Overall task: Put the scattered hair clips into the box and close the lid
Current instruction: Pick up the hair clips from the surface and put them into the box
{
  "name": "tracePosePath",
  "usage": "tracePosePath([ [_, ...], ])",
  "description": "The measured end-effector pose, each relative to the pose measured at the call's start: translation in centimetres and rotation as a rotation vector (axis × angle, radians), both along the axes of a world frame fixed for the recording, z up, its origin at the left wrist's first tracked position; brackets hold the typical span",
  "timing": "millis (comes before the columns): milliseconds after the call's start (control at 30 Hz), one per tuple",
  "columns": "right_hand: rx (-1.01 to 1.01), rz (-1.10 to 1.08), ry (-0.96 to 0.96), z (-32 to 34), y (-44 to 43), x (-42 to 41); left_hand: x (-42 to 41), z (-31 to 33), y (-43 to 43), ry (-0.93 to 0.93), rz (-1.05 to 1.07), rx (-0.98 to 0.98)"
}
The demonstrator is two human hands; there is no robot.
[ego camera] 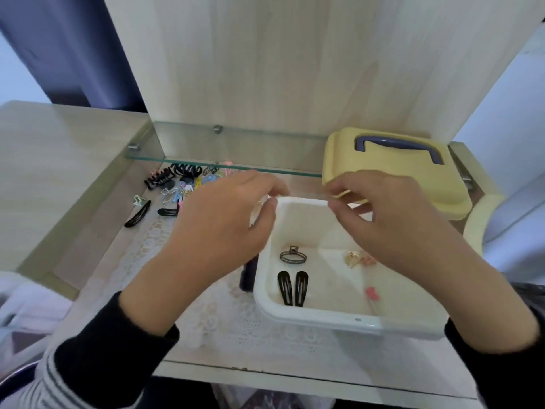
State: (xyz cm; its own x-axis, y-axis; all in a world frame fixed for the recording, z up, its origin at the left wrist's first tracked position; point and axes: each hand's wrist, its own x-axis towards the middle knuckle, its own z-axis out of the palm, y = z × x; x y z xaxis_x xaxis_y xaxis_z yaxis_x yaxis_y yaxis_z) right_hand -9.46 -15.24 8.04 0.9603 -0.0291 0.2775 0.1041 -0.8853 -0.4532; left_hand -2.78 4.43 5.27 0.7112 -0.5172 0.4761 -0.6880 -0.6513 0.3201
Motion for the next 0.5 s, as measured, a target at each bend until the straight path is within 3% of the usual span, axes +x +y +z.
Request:
tracePosePath([
  [167,0.182,0.030,-0.328,-0.3,7.0,1.3,2.1,-1.9,4.7,-0.077,0.244,-0.220],
  [400,0.172,0.007,-0.407,-3.6,16.1,4.5,4.6,-6.4,9.8,0.036,0.449,-0.281],
  [500,0.148,-0.037,-0.363,-7.5,18.8,6.7,6.0,-9.3,10.7,0.141,0.430,-0.277],
])
